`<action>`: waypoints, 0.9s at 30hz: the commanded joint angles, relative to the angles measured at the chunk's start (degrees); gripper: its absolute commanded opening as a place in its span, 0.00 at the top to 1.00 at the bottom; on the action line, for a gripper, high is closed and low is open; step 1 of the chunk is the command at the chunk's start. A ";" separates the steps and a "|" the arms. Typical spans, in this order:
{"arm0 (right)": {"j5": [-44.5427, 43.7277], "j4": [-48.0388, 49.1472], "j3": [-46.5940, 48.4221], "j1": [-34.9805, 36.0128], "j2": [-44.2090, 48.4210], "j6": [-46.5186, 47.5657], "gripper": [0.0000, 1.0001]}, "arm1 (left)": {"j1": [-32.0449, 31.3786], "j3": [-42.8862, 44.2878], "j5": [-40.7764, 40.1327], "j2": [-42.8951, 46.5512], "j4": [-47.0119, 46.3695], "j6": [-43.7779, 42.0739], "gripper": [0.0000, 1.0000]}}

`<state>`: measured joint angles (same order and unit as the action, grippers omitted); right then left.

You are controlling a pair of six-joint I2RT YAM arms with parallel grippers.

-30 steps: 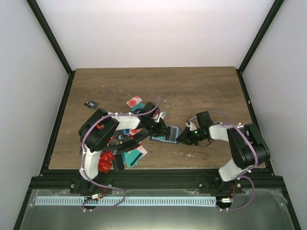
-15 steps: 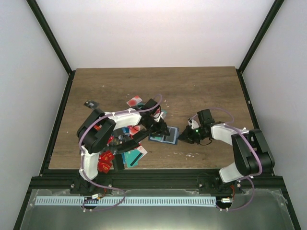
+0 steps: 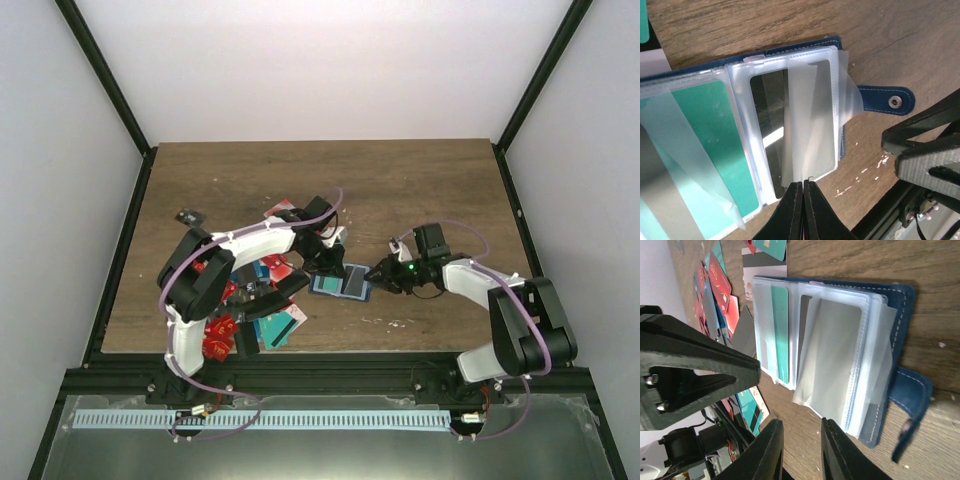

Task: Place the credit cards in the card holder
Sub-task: Insert the credit card into the card holder.

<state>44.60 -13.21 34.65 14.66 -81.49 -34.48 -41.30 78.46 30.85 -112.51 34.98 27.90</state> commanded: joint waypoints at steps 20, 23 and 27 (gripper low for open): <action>2.48 8.88 1.78 2.16 -11.15 -4.98 0.70 | -0.25 3.66 -1.62 -9.46 2.94 -6.17 0.96; 2.59 9.13 2.51 2.87 -12.11 -5.16 0.70 | -0.21 3.55 -1.50 -9.53 2.95 -6.19 0.96; 2.85 9.09 3.55 3.59 -12.64 -5.16 0.71 | -0.26 3.55 -1.30 -9.63 2.96 -6.19 0.96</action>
<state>46.81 -4.78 35.97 17.08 -93.23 -39.53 -41.30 81.82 30.06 -120.31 37.08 22.52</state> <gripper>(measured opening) 0.295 0.039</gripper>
